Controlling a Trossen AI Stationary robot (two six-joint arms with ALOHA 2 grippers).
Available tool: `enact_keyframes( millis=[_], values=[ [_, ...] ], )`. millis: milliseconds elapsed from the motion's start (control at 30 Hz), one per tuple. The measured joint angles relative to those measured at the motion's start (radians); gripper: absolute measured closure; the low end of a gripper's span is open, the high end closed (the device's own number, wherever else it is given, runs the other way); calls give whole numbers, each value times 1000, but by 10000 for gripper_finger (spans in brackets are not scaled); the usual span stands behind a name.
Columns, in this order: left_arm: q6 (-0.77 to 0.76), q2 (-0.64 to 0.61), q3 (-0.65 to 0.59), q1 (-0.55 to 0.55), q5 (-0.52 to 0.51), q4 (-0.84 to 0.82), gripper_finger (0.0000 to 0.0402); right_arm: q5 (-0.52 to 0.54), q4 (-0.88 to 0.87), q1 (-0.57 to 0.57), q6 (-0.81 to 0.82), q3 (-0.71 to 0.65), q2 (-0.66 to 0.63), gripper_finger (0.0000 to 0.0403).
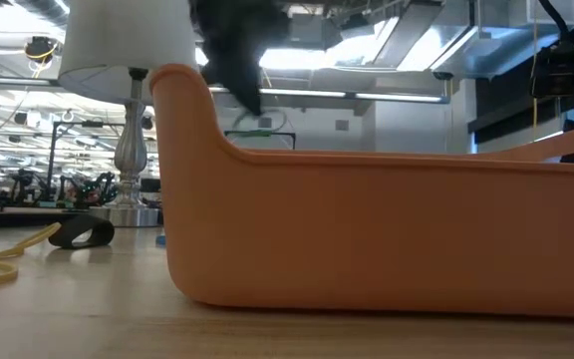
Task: Pick and place rubber bands into bin
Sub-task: Put the green rubber band into the orange bin
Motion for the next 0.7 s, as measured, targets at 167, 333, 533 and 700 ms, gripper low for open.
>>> enact_keyframes(
  millis=[167, 333, 533, 700],
  values=[
    [184, 37, 129, -123, 7, 12, 399, 4, 0, 0, 0, 0, 0, 289],
    [235, 121, 180, -191, 7, 10, 399, 4, 1, 0, 0, 0, 0, 289],
    [240, 256, 182, -259, 158, 82, 399, 4, 7, 0, 0, 0, 0, 289],
    [239, 356, 183, -315, 232, 185, 399, -3, 5, 0, 0, 0, 0, 289]
  ],
)
